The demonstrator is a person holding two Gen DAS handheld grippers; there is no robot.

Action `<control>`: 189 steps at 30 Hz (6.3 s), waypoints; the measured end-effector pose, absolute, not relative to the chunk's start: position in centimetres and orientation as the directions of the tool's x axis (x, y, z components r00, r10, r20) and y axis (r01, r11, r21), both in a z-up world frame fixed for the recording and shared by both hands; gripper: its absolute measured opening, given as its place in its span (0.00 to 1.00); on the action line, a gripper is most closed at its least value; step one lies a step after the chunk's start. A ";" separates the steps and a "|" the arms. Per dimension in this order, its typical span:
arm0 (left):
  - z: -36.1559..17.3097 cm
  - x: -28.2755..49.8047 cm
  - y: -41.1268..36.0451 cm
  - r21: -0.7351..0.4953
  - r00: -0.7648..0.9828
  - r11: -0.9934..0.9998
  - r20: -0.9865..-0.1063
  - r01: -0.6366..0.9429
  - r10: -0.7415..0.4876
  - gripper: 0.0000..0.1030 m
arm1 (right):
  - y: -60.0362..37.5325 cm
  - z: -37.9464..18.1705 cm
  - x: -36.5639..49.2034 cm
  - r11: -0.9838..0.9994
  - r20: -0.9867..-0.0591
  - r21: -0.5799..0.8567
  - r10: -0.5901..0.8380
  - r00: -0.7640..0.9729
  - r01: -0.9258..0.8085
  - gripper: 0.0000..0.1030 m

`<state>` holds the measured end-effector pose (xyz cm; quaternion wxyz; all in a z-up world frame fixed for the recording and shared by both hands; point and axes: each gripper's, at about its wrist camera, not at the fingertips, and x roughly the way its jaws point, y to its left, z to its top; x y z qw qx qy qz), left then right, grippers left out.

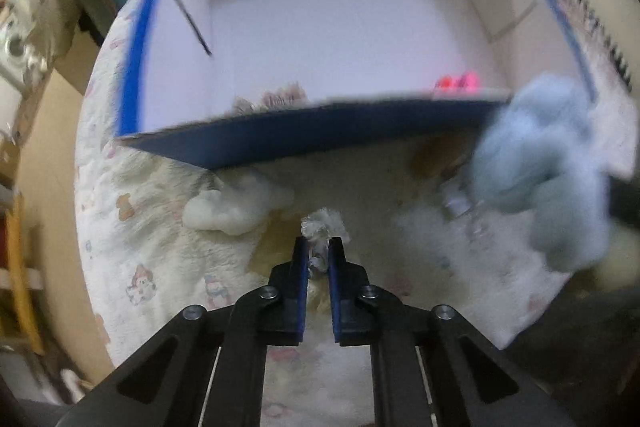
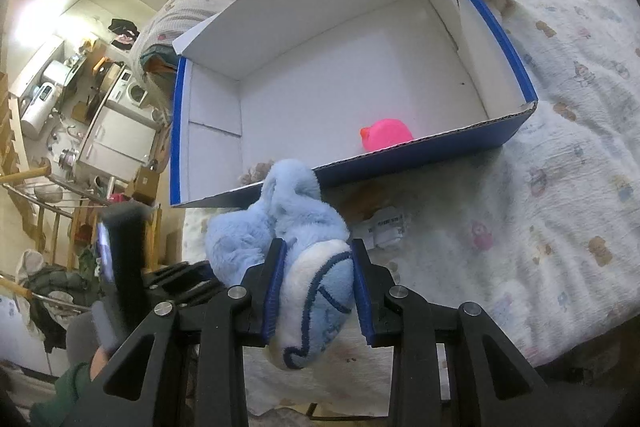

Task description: Organize soft objects

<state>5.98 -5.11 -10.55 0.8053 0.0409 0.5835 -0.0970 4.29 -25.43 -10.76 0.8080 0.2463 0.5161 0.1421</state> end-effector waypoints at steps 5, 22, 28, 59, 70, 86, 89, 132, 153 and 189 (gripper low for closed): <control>-6.4 5.4 -2.3 -0.100 0.411 0.986 -0.900 0.137 -0.148 0.08 | -26.2 -10.8 3.5 0.837 -0.763 0.547 0.488 0.423 0.021 0.32; -6.2 3.1 -1.1 -0.010 0.474 0.997 -0.879 0.071 -0.042 0.08 | -24.3 -11.8 3.7 0.875 -0.812 0.484 0.452 0.369 -0.007 0.32; -4.5 2.4 -0.7 -0.018 0.500 0.999 -0.865 0.048 -0.040 0.08 | -24.2 -10.3 3.3 0.854 -0.782 0.520 0.490 0.385 -0.031 0.32; -0.1 14.3 -5.1 -0.017 0.595 0.994 -0.800 0.112 -0.081 0.08 | -27.8 -4.5 12.9 0.875 -0.686 0.483 0.402 0.607 -0.034 0.32; -4.8 15.7 -6.6 -0.001 0.536 0.986 -0.839 0.165 -0.091 0.08 | -25.3 -9.8 15.9 0.880 -0.768 0.475 0.413 0.489 0.003 0.33; -8.1 17.8 -6.2 0.013 0.441 0.987 -0.895 0.162 -0.060 0.08 | -22.1 -11.7 16.8 0.932 -0.831 0.359 0.342 0.438 -0.047 0.32; -8.1 18.0 -6.7 0.026 0.442 0.986 -0.895 0.167 -0.051 0.08 | -22.3 -12.2 17.3 0.936 -0.842 0.349 0.330 0.426 -0.037 0.32; -4.2 14.5 -6.0 0.001 0.492 0.989 -0.867 0.150 -0.074 0.67 | -26.1 -9.6 14.7 0.893 -0.775 0.440 0.326 0.541 0.092 0.95; -0.7 7.2 0.7 -0.072 0.537 0.997 -0.841 0.008 -0.065 0.67 | -26.1 -7.3 6.4 0.914 -0.765 0.398 0.286 0.577 0.075 0.95; -5.1 6.3 2.2 -0.051 0.485 0.999 -0.874 -0.006 -0.042 0.67 | -27.2 -11.8 6.0 0.916 -0.831 0.362 0.235 0.504 0.170 0.95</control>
